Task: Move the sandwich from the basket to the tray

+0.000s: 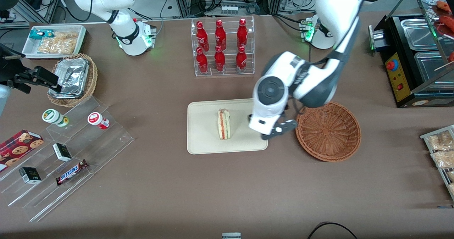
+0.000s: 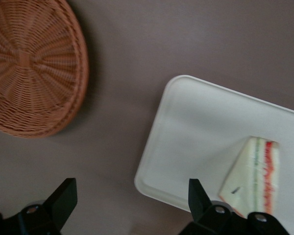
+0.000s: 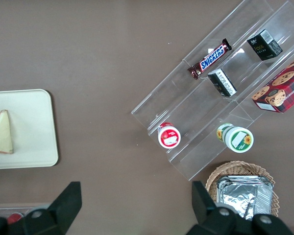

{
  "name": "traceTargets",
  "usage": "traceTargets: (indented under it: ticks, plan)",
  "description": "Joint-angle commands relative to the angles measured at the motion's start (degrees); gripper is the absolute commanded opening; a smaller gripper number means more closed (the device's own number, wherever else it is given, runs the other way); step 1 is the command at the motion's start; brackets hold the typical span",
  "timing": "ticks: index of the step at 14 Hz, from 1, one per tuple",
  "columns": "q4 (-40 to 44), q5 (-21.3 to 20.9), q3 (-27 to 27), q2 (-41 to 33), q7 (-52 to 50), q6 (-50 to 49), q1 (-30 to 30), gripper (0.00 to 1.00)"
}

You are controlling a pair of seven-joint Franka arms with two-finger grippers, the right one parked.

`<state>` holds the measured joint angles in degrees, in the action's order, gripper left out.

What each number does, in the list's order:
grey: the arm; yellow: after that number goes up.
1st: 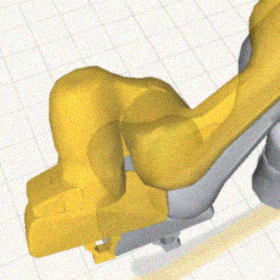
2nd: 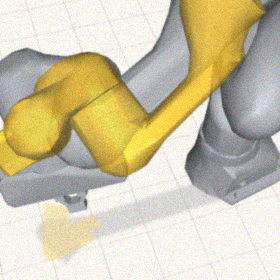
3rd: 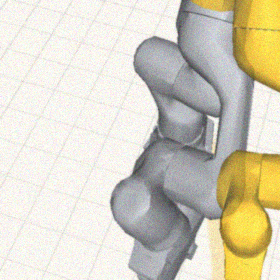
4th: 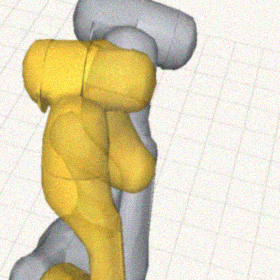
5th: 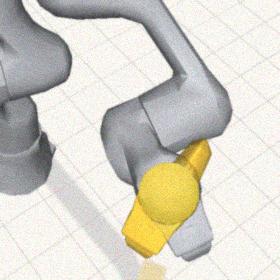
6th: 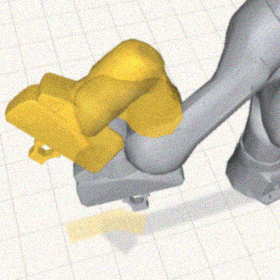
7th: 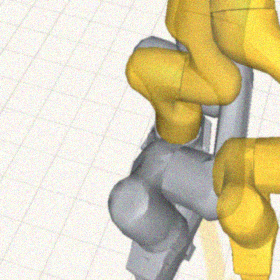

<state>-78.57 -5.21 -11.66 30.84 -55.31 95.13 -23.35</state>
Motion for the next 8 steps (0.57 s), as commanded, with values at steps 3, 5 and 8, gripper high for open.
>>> traceTargets:
  ticks: [3,5,8]
  plan:
    - [-6.76,-0.15,-0.38,-5.61,8.10,-0.73,6.64,1.00]
    - [-9.30,-0.15,-0.38,-7.80,10.83,-0.56,9.10,1.00]
    - [-12.03,0.02,-0.38,-10.70,14.61,-0.65,13.05,1.00]
